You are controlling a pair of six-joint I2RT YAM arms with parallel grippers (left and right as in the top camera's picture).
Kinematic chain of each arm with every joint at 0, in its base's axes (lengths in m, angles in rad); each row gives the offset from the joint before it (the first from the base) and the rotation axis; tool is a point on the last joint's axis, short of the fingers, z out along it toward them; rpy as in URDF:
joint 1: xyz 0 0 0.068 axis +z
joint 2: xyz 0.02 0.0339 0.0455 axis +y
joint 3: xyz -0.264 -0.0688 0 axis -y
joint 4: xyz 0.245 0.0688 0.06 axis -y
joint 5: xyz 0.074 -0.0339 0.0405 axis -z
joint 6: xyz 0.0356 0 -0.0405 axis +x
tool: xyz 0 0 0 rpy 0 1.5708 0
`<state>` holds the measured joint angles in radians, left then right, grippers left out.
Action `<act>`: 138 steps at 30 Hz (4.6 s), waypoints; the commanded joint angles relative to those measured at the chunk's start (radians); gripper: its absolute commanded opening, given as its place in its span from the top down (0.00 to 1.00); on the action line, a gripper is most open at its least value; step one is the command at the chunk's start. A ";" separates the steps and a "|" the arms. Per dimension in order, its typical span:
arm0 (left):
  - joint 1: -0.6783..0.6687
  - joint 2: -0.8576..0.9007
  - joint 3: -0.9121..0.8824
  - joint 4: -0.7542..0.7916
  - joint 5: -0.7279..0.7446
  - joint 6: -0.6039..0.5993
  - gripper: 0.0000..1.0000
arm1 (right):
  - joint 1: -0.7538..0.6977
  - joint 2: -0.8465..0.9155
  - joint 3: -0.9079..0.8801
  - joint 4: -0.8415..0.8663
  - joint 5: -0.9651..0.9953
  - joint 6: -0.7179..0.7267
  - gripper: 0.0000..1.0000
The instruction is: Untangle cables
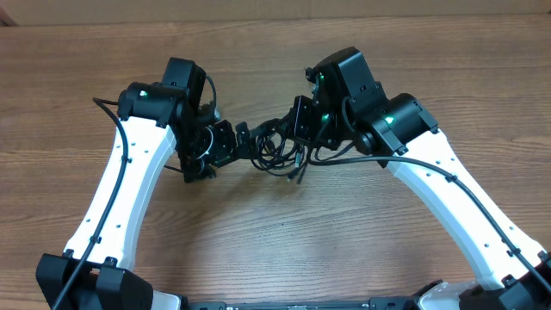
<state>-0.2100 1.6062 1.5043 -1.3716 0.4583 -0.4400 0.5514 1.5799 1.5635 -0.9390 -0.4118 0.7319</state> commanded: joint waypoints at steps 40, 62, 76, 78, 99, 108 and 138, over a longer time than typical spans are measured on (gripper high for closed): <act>-0.052 0.126 0.009 0.113 -0.084 -0.054 0.96 | 0.005 -0.008 0.009 -0.092 0.114 -0.006 0.96; -0.050 -0.183 0.258 0.058 -0.058 0.020 0.96 | 0.005 0.088 -0.047 -0.245 0.465 0.090 0.95; -0.050 -0.240 0.259 0.101 0.049 -0.003 0.96 | 0.005 0.216 -0.071 -0.215 0.277 0.015 0.01; -0.050 -0.254 0.259 0.135 0.086 -0.003 0.96 | 0.006 0.218 -0.071 -0.214 0.257 -0.014 0.00; -0.050 -0.346 0.259 0.169 -0.203 -0.286 0.96 | 0.219 0.218 -0.071 -0.083 -0.028 -0.531 0.00; -0.050 -0.345 0.259 0.071 -0.329 -0.346 0.96 | 0.203 0.217 -0.070 -0.061 0.069 -0.358 0.00; -0.050 -0.345 0.259 0.060 -0.274 -0.476 0.96 | 0.286 0.218 -0.071 0.157 0.126 -0.233 0.31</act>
<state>-0.2619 1.2724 1.7458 -1.3128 0.1822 -0.8867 0.8322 1.7985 1.4956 -0.7883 -0.3141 0.4797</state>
